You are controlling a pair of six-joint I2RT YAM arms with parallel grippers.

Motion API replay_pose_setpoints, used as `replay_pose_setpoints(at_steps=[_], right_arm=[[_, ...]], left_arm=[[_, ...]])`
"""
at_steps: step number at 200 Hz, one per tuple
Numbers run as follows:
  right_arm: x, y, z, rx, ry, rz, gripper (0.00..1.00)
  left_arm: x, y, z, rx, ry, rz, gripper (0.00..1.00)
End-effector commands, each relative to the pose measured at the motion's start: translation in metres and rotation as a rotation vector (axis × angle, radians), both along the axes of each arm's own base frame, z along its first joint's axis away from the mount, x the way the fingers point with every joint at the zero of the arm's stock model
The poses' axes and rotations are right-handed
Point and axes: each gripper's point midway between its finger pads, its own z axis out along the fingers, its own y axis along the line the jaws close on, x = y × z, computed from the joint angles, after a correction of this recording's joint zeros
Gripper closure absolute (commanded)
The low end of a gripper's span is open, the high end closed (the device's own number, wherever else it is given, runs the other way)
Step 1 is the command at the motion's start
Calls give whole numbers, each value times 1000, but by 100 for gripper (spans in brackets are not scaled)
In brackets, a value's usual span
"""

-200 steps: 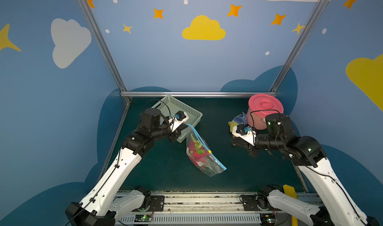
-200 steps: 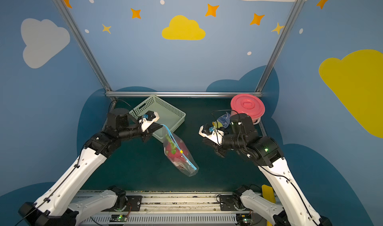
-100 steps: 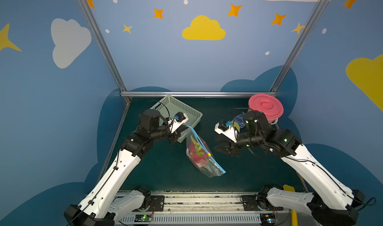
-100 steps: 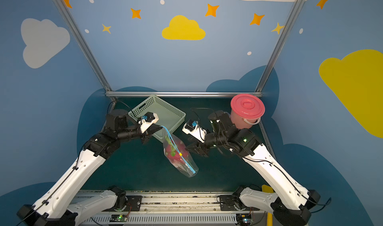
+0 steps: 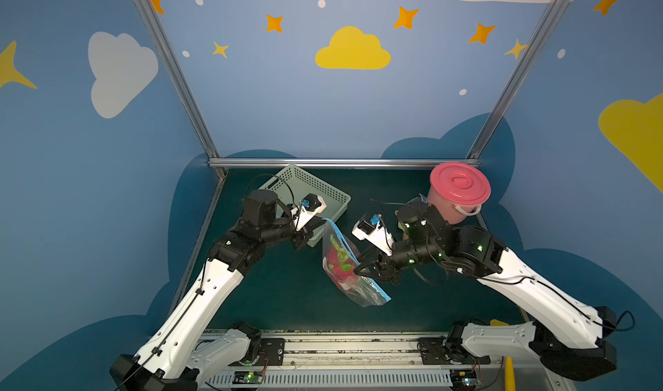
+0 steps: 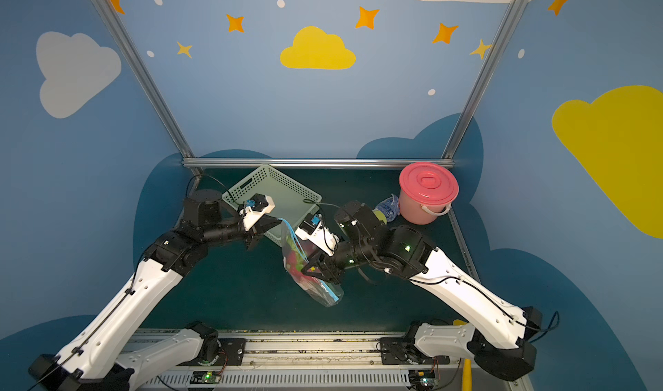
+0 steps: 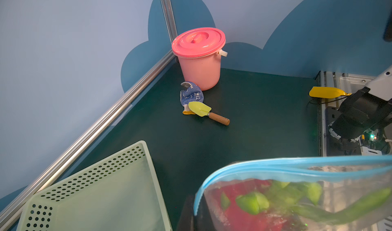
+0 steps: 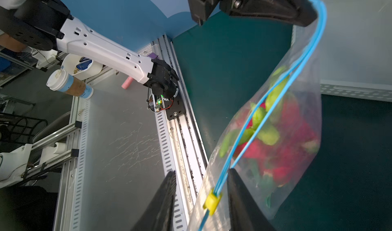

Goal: Open the zip-top bag and take out the dragon fruit
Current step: Unzip the zipper on the zipper food storage bag.

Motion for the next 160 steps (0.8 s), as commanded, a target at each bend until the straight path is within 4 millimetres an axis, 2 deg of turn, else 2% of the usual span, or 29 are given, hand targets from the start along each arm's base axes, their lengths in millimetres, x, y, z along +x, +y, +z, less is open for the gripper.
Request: replay_pose_setpoints(at_steps=[1,25,68,99,132,160], right_arm=[[6,-13,-18,-98,-33,-100,69],[13,-19,-16,-98,-76,-148,80],[13,-22,-21,-130,-86,-146,82],[10,-20,-19,-113,-84,-136,100],[3,-27,-16,-109,-81,-116,100],[0,-43,-8,-95,-117,-111,100]], left_arm=[[-2,0,16,-24,-29,8,96],[-4,1,13,-19,-26,5,97],[-7,2,15,-21,-29,8,97],[-9,5,14,-17,-30,16,96],[-4,11,15,-20,-38,75,97],[2,19,18,-11,-58,134,97]])
